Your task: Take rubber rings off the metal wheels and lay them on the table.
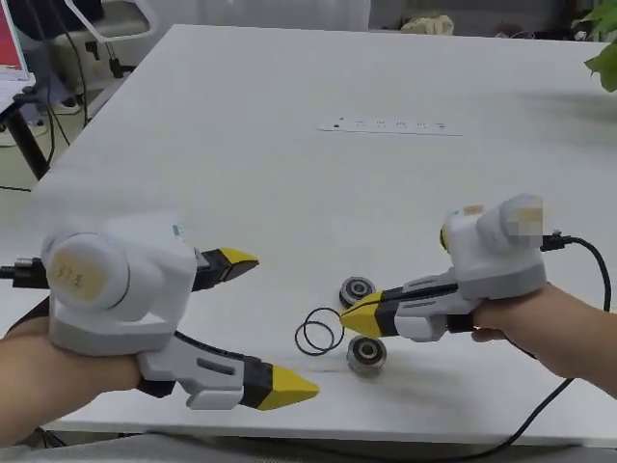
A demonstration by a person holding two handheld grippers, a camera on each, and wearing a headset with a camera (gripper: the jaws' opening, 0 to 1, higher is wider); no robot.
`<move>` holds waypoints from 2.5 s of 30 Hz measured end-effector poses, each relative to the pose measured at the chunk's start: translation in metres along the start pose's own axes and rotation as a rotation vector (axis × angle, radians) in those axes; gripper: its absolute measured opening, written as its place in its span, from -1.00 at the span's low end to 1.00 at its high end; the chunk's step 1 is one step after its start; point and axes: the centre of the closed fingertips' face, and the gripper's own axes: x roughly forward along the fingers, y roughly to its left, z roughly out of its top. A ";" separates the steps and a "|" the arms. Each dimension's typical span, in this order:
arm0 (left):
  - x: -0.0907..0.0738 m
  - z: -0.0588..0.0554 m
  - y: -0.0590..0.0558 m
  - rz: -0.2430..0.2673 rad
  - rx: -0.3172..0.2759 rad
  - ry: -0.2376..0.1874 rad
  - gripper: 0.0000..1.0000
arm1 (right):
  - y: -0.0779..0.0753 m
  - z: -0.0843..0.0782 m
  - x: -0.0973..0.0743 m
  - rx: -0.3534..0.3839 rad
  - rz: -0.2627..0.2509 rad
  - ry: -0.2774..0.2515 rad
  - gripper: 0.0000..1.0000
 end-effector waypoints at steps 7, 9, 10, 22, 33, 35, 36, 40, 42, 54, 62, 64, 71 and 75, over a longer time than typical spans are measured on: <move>-0.006 -0.003 0.000 0.017 -0.008 -0.001 0.82 | -0.003 -0.004 0.006 0.020 -0.003 0.008 -1.00; -0.007 -0.003 0.001 0.024 -0.013 -0.004 0.85 | -0.003 -0.004 0.007 0.019 -0.002 0.010 -1.00; -0.008 -0.003 0.001 0.027 -0.016 -0.006 0.86 | -0.003 -0.004 0.008 0.020 -0.003 0.012 -1.00; -0.012 -0.004 0.003 0.048 -0.021 -0.011 0.98 | -0.009 -0.010 0.018 0.037 -0.011 0.027 -1.00; -0.014 -0.006 0.005 0.058 -0.030 -0.008 0.98 | -0.016 -0.015 0.022 0.063 -0.033 0.043 -1.00; -0.015 -0.006 0.005 0.059 -0.030 -0.007 0.98 | -0.017 -0.016 0.022 0.069 -0.038 0.045 -1.00; -0.015 -0.007 0.006 0.059 -0.032 -0.007 0.98 | -0.019 -0.017 0.023 0.075 -0.040 0.046 -1.00; -0.015 -0.007 0.008 0.064 -0.034 -0.007 0.98 | -0.020 -0.021 0.023 0.062 -0.053 0.061 -1.00; -0.016 -0.006 0.008 0.063 -0.032 -0.007 0.98 | -0.021 -0.022 0.024 0.056 -0.060 0.068 -1.00; -0.017 -0.008 0.009 0.068 -0.035 0.000 0.98 | -0.023 -0.025 0.026 0.021 -0.077 0.087 -0.85; -0.018 -0.008 0.012 0.074 -0.043 -0.004 0.98 | -0.022 -0.019 0.022 0.021 -0.071 0.059 -0.75; -0.019 -0.007 0.013 0.077 -0.040 -0.004 0.97 | -0.020 -0.014 0.020 0.023 -0.066 0.045 -0.72; -0.021 -0.003 0.022 0.089 -0.041 -0.005 0.94 | -0.015 0.003 0.014 0.021 -0.056 -0.007 -0.67; -0.022 0.000 0.027 0.093 -0.035 -0.006 0.93 | -0.014 0.011 0.009 0.018 -0.056 -0.035 -0.64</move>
